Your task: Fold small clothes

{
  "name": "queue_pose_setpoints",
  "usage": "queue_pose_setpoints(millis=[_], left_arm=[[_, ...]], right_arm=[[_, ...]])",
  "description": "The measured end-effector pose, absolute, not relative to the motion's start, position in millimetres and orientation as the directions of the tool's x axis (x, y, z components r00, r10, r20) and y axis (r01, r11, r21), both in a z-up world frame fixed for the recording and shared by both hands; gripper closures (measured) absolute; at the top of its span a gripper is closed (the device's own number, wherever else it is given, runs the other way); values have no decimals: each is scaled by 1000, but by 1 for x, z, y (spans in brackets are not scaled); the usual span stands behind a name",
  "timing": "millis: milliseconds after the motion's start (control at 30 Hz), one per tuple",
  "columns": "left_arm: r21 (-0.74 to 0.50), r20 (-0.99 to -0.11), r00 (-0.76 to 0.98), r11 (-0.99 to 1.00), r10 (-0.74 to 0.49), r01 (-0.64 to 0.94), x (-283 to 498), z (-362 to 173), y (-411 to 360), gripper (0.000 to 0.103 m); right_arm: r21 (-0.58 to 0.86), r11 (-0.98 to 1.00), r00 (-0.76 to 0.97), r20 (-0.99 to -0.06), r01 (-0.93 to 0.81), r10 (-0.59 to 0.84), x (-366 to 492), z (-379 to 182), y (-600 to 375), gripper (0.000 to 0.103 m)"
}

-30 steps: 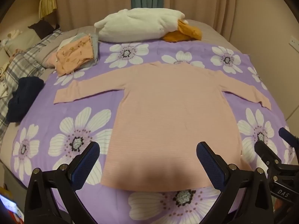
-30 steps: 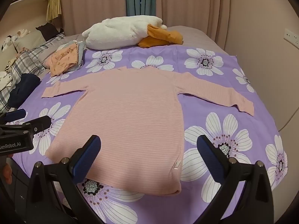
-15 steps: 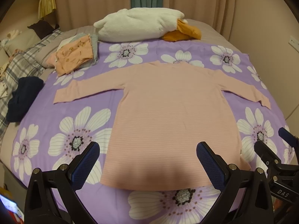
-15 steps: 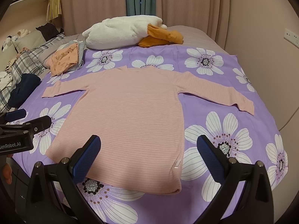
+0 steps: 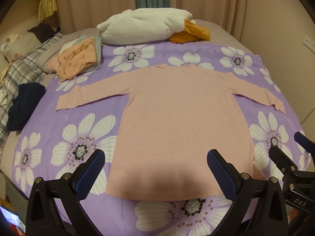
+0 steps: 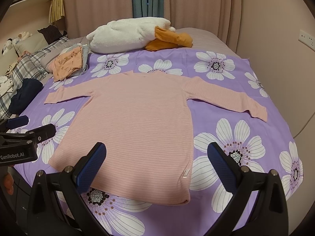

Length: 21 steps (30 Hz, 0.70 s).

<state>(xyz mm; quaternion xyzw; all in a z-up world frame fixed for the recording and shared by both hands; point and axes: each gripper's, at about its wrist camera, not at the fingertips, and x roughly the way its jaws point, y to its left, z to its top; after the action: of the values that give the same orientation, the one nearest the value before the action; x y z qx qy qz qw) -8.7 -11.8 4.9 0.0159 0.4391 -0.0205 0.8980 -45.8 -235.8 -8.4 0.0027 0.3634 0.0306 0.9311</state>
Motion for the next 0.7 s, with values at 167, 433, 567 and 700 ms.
queue_pose_setpoints(millis=[167,433,567,700], left_arm=[[13,-791,612,998,-23,55,-8,5,-14,1],[15,-791,612,998,-23,56,-8,5,-15,1],[14,-791,612,998,-23,56,-8,5,-15,1],[14,-791,612,998,-23,57,-8,5,-14,1]], right_arm=[[30,998,733,-678,-55,60,-46,-8,-236,0],[31,998,732,-678,-53,60,-47,-8,-236,0],[31,998,733,-677,-53,60,-47,-9,-236,0],[30,998,733,-677,-54,60,-46,-9,-236,0]])
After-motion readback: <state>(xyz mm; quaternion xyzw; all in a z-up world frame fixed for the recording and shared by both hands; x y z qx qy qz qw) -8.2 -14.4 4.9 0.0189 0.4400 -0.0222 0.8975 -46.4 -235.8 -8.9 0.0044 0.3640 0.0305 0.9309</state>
